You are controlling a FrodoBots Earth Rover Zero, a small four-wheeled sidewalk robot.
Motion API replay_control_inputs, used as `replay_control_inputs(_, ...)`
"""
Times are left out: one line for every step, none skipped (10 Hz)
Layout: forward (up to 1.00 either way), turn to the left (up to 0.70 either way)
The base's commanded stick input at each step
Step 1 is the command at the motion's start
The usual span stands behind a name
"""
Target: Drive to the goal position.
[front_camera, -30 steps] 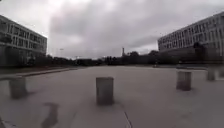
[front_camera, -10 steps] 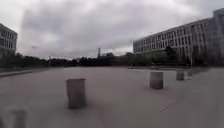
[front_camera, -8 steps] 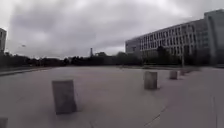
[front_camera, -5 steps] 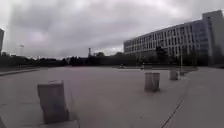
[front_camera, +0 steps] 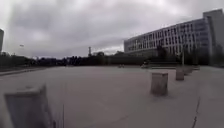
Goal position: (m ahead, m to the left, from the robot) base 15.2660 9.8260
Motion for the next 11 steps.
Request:
replay_control_inputs(0.7, 0.0)
replay_control_inputs(0.7, 0.0)
replay_control_inputs(0.7, 0.0)
replay_control_inputs(0.7, 0.0)
replay_control_inputs(0.7, 0.01)
replay_control_inputs(0.7, 0.02)
replay_control_inputs(0.7, 0.22)
replay_control_inputs(0.7, 0.35)
replay_control_inputs(0.7, 0.35)
replay_control_inputs(0.7, 0.35)
replay_control_inputs(0.7, 0.35)
